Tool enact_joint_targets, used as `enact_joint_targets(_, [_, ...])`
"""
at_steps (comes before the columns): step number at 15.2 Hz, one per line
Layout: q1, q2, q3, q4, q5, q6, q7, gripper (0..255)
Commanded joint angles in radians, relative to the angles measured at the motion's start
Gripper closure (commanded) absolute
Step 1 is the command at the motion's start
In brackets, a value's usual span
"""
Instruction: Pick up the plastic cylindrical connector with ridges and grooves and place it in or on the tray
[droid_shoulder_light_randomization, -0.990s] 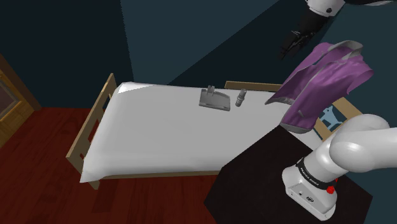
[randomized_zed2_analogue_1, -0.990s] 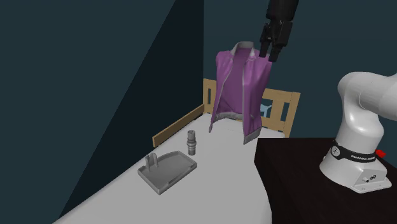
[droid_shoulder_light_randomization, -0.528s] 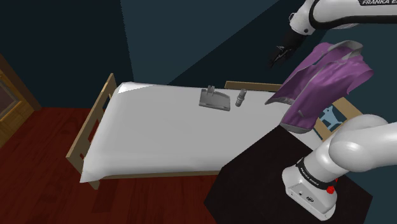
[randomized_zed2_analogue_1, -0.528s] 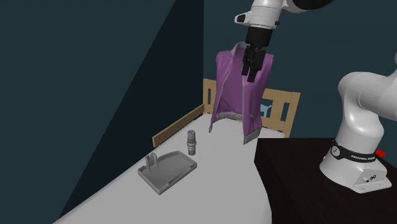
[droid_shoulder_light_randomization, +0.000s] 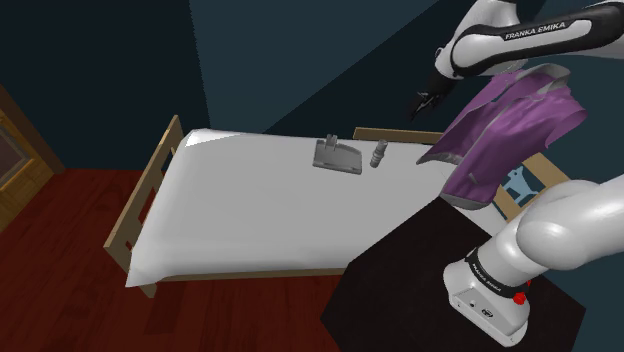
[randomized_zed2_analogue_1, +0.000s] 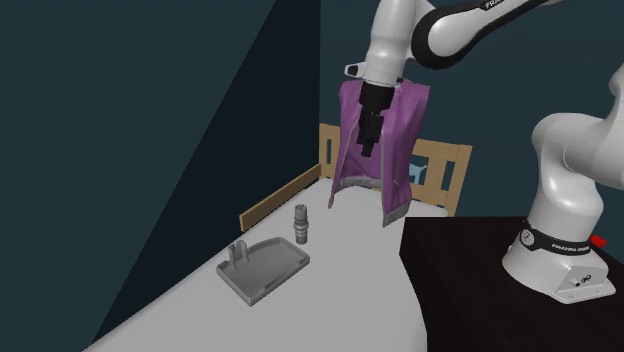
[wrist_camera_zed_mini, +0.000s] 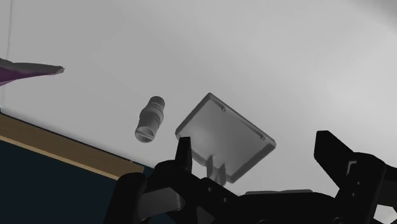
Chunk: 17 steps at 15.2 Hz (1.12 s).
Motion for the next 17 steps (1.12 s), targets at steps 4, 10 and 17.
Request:
enact_joint_targets(4, [0.012, 0.19, -0.06, 0.043, 0.049, 0.152, -0.079, 0])
enact_joint_targets(10, [0.015, 0.436, -0.107, 0.133, 0.195, 0.297, -0.227, 0])
enact_joint_targets(17, [-0.067, 0.726, -0.059, 0.305, 0.405, 0.392, -0.414, 0])
